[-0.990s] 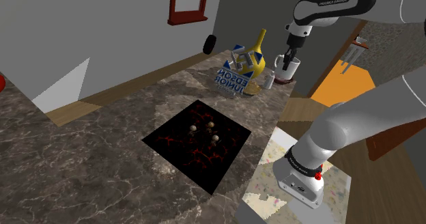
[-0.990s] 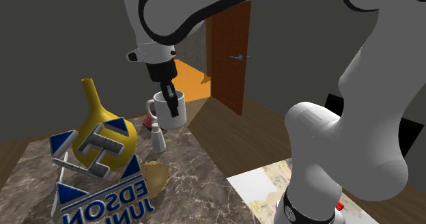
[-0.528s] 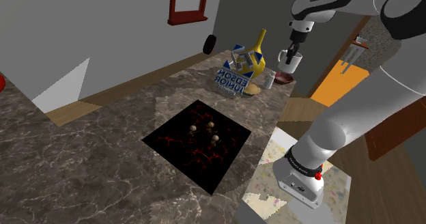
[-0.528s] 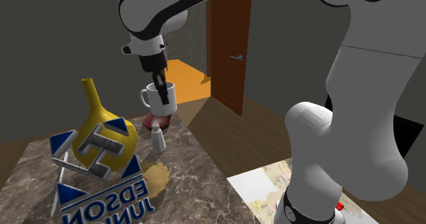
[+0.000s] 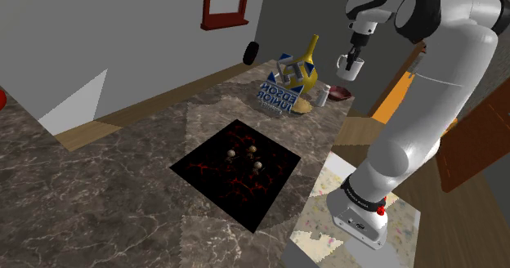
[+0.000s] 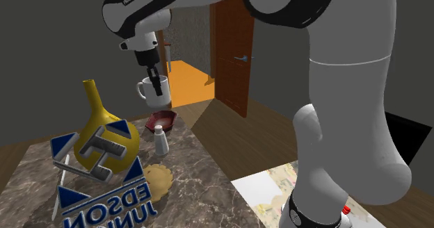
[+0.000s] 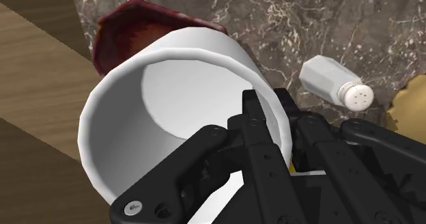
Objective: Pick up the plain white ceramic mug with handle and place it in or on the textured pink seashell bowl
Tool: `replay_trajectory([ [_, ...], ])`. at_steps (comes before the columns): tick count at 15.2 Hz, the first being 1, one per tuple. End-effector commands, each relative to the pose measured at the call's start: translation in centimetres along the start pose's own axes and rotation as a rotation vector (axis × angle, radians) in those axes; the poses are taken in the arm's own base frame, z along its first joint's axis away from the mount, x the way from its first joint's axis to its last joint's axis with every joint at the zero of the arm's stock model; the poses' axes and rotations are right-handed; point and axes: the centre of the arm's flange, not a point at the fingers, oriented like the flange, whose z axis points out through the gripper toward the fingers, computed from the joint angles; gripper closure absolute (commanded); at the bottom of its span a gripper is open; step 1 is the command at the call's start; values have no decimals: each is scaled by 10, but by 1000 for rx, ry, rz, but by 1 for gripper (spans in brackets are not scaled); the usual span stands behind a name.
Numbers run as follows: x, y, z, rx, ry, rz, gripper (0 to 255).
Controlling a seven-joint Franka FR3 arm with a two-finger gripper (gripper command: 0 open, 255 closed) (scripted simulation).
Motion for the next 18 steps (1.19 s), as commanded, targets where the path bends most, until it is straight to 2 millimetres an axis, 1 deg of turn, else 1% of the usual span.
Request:
replay_trajectory([
  [1,4,24,-4,0,1,-3,255],
  [3,7,48,-6,0,1,-3,255],
  [18,18,47,72,0,1,-3,255],
])
